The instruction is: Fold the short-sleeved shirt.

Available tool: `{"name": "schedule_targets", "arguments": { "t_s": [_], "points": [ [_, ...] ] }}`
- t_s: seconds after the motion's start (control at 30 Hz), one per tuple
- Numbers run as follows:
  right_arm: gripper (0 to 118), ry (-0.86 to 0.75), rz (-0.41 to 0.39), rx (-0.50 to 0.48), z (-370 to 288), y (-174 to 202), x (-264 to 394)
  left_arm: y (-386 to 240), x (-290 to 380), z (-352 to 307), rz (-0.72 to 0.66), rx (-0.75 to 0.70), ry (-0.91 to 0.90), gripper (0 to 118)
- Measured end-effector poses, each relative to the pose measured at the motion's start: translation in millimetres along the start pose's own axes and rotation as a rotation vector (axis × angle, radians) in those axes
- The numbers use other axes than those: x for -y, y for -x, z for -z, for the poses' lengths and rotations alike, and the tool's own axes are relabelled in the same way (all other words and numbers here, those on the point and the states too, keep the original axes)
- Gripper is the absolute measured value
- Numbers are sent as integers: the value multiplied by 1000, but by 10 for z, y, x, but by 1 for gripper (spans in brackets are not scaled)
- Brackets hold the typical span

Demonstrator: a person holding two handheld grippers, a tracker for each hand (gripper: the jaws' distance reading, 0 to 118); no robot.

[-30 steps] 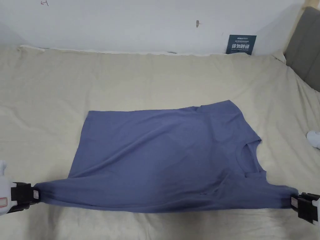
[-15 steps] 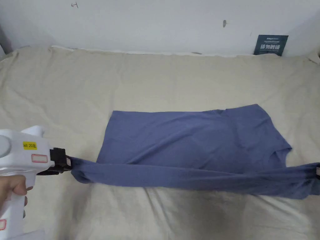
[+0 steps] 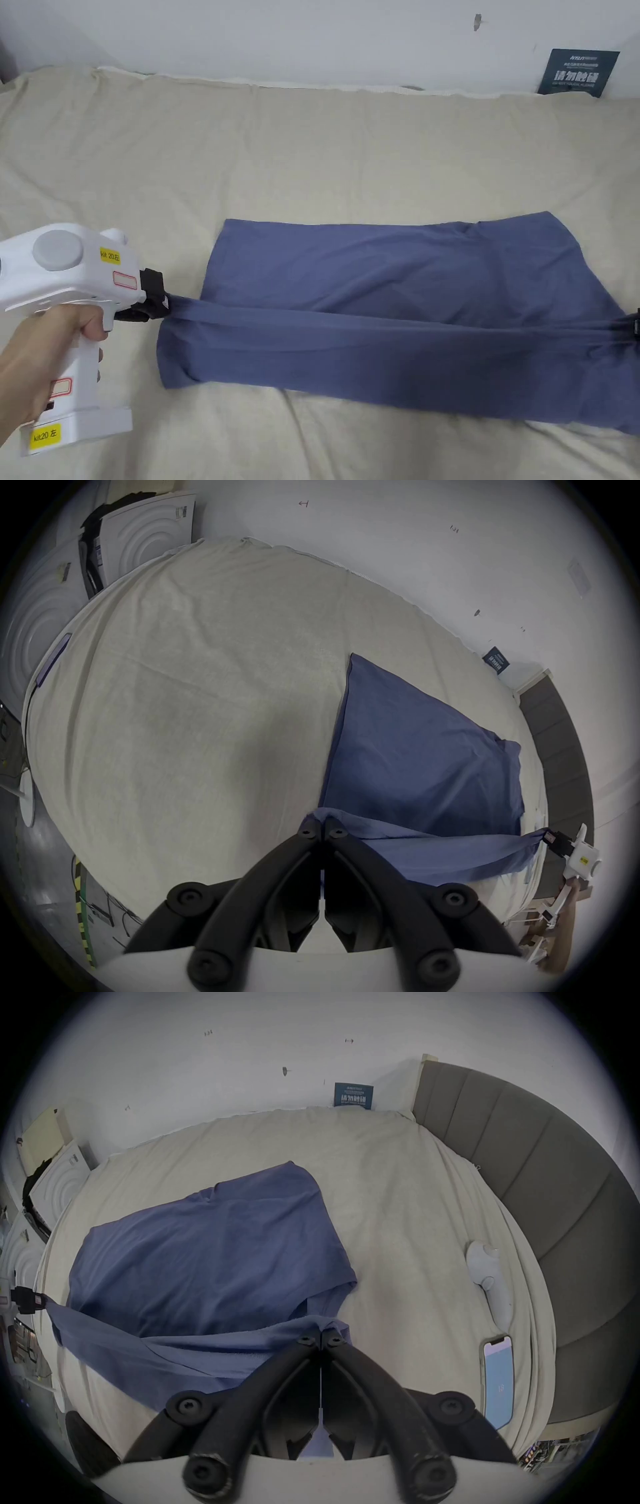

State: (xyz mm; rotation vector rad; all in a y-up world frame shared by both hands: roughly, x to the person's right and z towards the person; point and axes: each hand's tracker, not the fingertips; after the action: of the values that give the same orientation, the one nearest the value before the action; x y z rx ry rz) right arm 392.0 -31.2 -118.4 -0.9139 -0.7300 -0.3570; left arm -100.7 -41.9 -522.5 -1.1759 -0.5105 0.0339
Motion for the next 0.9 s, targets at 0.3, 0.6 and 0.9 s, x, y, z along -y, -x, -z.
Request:
{"name": "schedule_targets", "arguments": {
  "t_s": [0.3, 0.6, 0.9],
  "points": [
    [0, 67, -21, 33, 411, 90, -187, -106, -206, 424, 2, -30, 32, 0],
    [114, 88, 131, -37, 380, -11, -214, -48, -196, 429, 53, -98, -5, 116],
    [0, 8, 121, -54, -252, 25, 765, 236, 606, -133, 150, -33, 64, 0]
  ]
}}
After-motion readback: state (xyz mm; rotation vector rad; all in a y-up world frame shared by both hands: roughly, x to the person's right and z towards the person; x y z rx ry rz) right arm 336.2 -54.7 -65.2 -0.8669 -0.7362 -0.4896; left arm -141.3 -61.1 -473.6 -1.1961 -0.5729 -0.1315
